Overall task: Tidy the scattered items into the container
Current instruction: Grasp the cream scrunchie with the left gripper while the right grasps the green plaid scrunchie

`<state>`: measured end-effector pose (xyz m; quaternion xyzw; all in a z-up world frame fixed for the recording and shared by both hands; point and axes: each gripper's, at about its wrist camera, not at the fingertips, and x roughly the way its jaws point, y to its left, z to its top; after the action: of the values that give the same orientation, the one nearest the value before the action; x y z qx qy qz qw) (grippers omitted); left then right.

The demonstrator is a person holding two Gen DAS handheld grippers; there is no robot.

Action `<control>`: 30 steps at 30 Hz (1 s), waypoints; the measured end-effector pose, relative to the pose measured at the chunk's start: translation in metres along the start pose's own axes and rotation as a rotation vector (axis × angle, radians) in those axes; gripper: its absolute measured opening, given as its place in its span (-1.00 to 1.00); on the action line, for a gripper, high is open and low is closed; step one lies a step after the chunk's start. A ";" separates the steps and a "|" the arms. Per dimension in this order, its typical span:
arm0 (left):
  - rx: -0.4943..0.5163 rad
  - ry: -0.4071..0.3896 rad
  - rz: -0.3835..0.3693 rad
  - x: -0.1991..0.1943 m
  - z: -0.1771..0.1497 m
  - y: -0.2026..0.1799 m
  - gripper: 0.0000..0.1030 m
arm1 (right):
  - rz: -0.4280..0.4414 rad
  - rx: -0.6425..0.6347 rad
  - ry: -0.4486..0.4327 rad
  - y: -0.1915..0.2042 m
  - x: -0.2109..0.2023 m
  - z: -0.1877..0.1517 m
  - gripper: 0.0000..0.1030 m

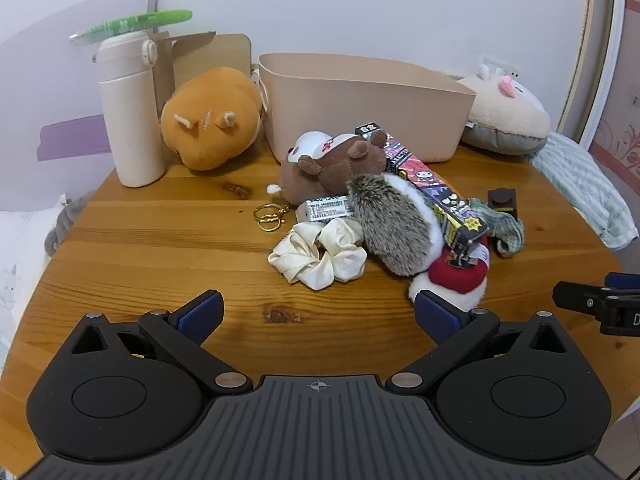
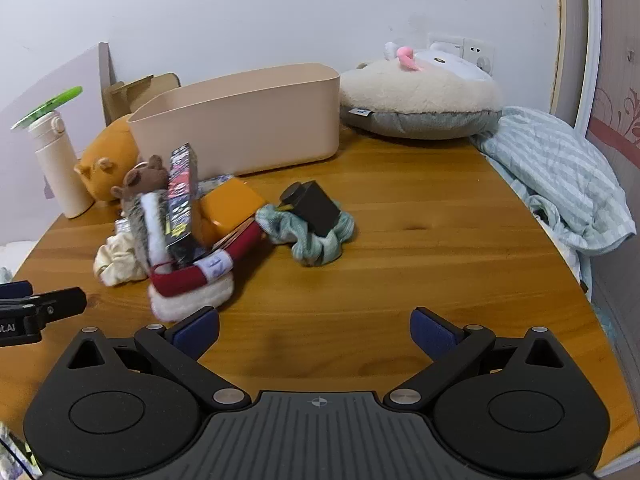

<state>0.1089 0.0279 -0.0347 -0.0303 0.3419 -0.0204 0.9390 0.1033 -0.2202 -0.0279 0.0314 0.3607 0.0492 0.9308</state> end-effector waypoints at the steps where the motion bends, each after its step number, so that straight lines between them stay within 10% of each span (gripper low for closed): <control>1: 0.001 0.002 -0.005 0.003 0.001 0.000 1.00 | -0.002 -0.001 0.000 0.000 0.003 0.002 1.00; 19: -0.027 0.066 -0.020 0.073 0.023 0.018 0.48 | -0.019 -0.039 0.025 -0.003 0.070 0.034 0.82; 30: -0.015 0.050 -0.020 0.081 0.024 0.019 0.46 | 0.040 -0.040 0.040 -0.001 0.089 0.033 0.29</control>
<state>0.1869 0.0429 -0.0698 -0.0404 0.3649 -0.0281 0.9297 0.1908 -0.2118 -0.0633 0.0191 0.3777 0.0756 0.9227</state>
